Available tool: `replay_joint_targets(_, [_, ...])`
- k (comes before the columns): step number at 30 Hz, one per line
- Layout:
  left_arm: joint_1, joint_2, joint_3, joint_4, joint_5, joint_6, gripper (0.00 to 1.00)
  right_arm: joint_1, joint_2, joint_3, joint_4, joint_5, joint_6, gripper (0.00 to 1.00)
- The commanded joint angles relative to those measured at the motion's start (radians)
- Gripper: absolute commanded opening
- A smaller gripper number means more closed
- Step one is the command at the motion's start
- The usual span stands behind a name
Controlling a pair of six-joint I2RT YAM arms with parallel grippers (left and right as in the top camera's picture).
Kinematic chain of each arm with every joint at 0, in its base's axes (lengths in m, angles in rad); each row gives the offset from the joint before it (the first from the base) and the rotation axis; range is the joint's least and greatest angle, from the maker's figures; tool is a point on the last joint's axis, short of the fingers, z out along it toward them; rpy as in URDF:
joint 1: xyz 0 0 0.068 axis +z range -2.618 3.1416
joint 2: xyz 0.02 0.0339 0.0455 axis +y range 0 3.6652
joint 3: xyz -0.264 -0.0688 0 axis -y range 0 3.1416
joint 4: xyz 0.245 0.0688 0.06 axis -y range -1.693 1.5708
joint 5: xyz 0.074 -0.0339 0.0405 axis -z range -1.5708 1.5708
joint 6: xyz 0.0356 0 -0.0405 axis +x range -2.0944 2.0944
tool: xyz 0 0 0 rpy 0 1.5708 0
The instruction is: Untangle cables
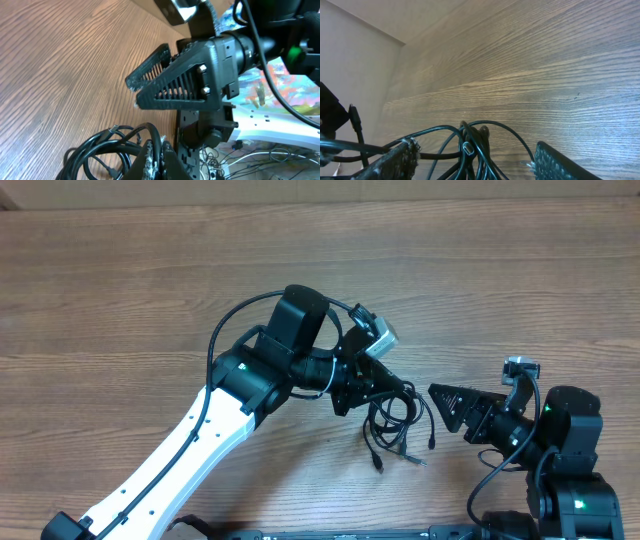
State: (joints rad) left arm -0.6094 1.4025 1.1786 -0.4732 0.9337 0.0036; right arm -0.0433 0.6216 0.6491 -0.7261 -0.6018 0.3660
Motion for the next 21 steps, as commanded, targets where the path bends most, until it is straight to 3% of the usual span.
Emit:
replay_joint_targets(1, [-0.006,-0.03,0.008,-0.017,-0.031,0.02,0.04,0.003,-0.003,0.013,0.006,0.006,-0.004,0.77])
replay_joint_targets(10, [-0.006,-0.03,0.008,-0.054,-0.055,0.021,0.04,0.003,-0.003,0.013,0.006,0.006,-0.005,0.91])
replay_joint_targets(21, [-0.006,-0.03,0.008,-0.222,-0.237,0.02,0.04,0.003,-0.003,0.013,0.002,0.006,-0.004,0.93])
